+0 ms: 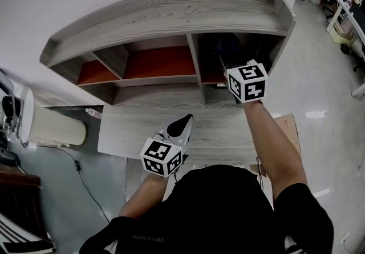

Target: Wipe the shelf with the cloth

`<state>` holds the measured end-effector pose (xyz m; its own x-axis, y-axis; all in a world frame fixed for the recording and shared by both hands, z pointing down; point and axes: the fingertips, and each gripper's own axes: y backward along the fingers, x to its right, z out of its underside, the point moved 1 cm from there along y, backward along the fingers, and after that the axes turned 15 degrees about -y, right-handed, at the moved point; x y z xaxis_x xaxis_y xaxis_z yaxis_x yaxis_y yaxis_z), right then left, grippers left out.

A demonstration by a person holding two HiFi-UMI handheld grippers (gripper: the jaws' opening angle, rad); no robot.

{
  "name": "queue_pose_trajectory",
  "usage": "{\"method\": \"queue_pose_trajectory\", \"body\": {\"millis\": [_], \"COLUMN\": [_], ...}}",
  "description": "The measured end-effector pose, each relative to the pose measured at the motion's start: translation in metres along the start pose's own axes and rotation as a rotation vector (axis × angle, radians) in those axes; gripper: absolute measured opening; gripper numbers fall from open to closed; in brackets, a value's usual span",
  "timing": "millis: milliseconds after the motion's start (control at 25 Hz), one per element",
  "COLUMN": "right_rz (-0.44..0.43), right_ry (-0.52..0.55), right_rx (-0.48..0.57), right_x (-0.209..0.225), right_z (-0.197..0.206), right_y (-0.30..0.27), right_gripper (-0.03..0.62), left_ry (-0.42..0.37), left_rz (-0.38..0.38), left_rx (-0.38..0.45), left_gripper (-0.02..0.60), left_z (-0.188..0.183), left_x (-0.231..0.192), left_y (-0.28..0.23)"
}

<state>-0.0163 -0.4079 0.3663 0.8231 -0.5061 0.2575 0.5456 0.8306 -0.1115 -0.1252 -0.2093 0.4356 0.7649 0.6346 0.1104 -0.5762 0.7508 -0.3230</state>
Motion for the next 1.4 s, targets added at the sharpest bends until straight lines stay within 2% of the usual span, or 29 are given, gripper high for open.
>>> {"method": "queue_pose_trajectory", "body": {"millis": [320,720,1040,1400], "right_rz": [-0.092,-0.103,-0.096,-0.071], "right_ry": [0.022,0.128,0.124,0.084], "right_rx": [0.049,0.062,0.068,0.003], "right_x": [-0.053,-0.078,-0.074,-0.061], "right_z": [-0.057,-0.071,-0.065,-0.021], "right_y": [-0.004,-0.01,-0.012,-0.018], "right_gripper": [0.097,0.097,0.097,0.097], "left_ry": [0.003,0.015,0.02,0.021], "left_rz": [-0.012,-0.027,-0.036,-0.033], "left_rx": [0.0,0.001,-0.001,-0.007], "left_gripper": [0.008,0.008,0.008,0.008], "left_z": [0.001,0.004,0.006,0.008], "left_x": [-0.002,-0.004,-0.007,-0.008], "left_y": [0.002,0.006,0.005,0.002]}}
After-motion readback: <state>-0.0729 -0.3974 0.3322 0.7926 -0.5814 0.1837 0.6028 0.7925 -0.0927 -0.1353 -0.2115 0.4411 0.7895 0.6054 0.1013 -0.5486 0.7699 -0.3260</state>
